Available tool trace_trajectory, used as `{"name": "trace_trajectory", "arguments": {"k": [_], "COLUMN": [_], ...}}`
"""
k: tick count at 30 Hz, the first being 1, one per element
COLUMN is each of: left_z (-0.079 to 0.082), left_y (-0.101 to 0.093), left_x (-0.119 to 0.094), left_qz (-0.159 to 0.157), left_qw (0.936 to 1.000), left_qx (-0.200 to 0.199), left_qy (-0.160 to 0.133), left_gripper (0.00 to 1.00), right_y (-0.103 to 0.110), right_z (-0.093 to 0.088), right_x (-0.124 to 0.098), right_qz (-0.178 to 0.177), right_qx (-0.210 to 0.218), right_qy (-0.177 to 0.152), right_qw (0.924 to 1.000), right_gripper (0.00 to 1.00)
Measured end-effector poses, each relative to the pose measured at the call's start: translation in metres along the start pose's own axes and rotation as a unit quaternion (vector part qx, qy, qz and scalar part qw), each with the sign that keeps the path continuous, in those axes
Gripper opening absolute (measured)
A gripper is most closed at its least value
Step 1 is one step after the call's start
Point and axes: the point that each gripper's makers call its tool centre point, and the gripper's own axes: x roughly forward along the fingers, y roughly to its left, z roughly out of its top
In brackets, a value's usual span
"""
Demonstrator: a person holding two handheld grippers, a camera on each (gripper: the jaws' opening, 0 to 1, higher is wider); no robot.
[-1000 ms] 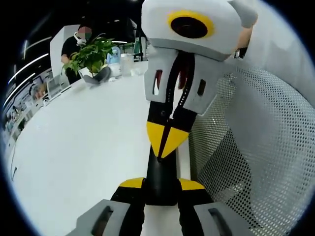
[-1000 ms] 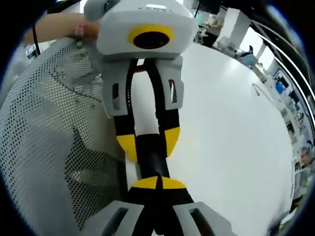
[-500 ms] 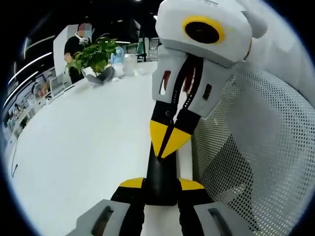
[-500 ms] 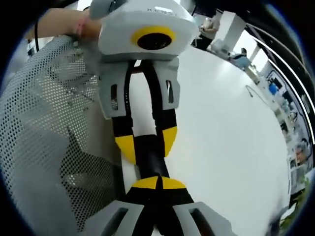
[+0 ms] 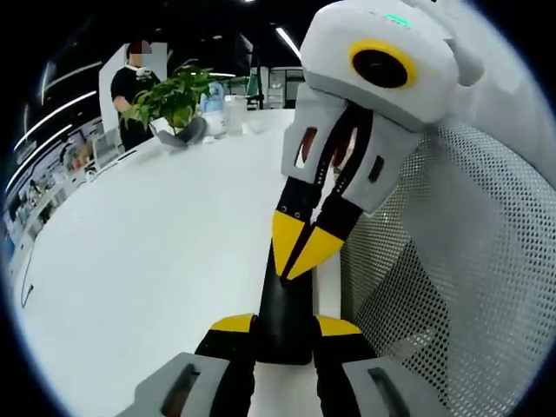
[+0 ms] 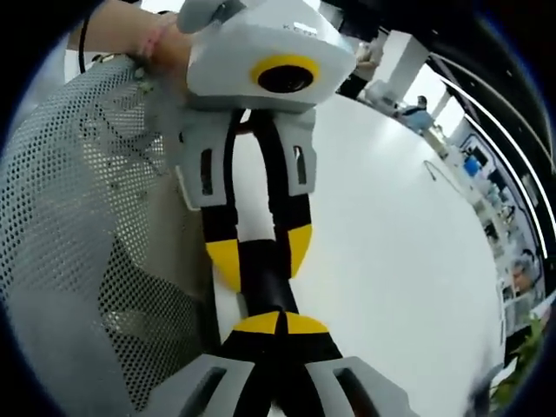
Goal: Press the specified remote control buttons in sequence, fully releasing each button before pressing the next.
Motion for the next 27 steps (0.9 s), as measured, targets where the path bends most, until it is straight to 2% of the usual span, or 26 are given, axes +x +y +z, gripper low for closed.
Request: {"name": "trace_trajectory", "arguments": {"k": [5, 15, 27], "left_z": [-0.0005, -0.0001, -0.0004], "left_y": [0.0, -0.0004, -0.0001], "left_x": [-0.0001, 0.0006, 0.0002], "left_qz": [0.001, 0.002, 0.002], "left_qw": [1.0, 1.0, 1.0], "left_qx": [-0.003, -0.005, -0.003], "left_qy": [0.001, -0.002, -0.003], "left_gripper": [0.25, 0.25, 0.25], "right_y": [0.0005, -0.0009, -0.0004], "right_z": [-0.0001, -0.0014, -0.0002], "right_x": [0.0006, -0.0006, -0.0003], "right_qz": [0.0, 0.004, 0.001], "right_qx": [-0.014, 0.007, 0.009], "right_qy": [-0.005, -0.016, -0.014], "right_qw": [0.9999, 0.9998, 0.9999], "right_gripper": [0.0, 0.0, 0.0]}}
